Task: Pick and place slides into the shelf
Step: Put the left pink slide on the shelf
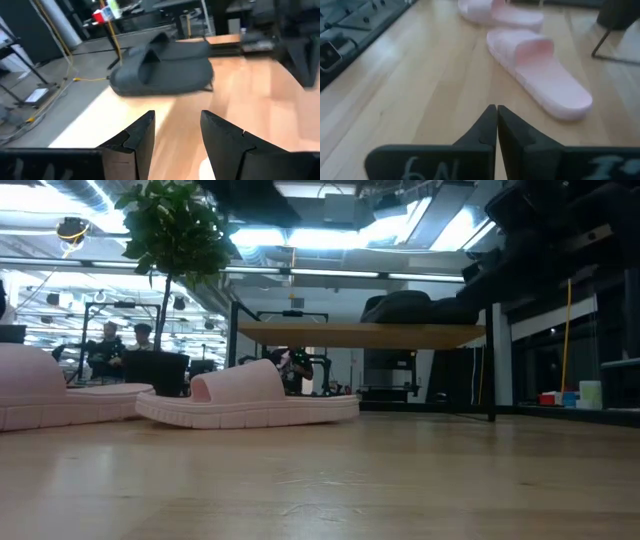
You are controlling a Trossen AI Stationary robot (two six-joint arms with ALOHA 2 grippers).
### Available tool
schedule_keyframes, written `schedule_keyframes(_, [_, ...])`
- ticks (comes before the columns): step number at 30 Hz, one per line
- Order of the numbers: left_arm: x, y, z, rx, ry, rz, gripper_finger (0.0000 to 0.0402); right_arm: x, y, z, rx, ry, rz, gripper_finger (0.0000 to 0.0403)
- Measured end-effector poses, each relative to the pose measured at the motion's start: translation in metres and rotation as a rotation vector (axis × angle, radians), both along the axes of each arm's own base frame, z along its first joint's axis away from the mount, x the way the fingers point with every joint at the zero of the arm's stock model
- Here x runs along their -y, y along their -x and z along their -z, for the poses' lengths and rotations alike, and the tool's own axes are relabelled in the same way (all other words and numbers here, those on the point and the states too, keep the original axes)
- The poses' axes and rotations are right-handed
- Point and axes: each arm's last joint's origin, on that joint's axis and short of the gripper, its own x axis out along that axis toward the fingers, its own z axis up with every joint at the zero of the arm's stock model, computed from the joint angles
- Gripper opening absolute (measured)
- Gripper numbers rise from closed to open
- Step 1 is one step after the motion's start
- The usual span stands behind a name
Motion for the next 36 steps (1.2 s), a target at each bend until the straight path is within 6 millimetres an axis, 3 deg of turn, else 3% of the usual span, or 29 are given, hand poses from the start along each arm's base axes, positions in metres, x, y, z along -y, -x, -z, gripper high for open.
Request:
schedule_keyframes(8, [0.019, 0.047, 0.036, 0.111, 0.004, 0.025, 0.0151, -0.005, -0.004, -0.013, 0.139, -0.039, -0.089, 0.0016])
schedule_keyframes(14, [0.029, 0.071, 0.059, 0.143, 0.032, 0.086, 0.0151, -0.014, -0.010, -0.013, 0.182, -0.114, -0.108, 0.0016])
schedule_keyframes(19, [0.033, 0.082, 0.068, 0.166, 0.060, 0.102, 0.0151, -0.021, -0.022, 0.000, 0.199, -0.105, -0.058, 0.0016])
schedule_keyframes(28, [0.042, 0.094, 0.100, 0.077, 0.098, 0.213, 0.0151, -0.027, -0.039, 0.034, 0.131, -0.155, 0.016, 0.0016])
schedule_keyframes(36, [0.044, 0.096, 0.104, 0.061, 0.099, 0.236, 0.0151, -0.018, -0.047, 0.039, 0.185, -0.102, 0.037, 0.0016])
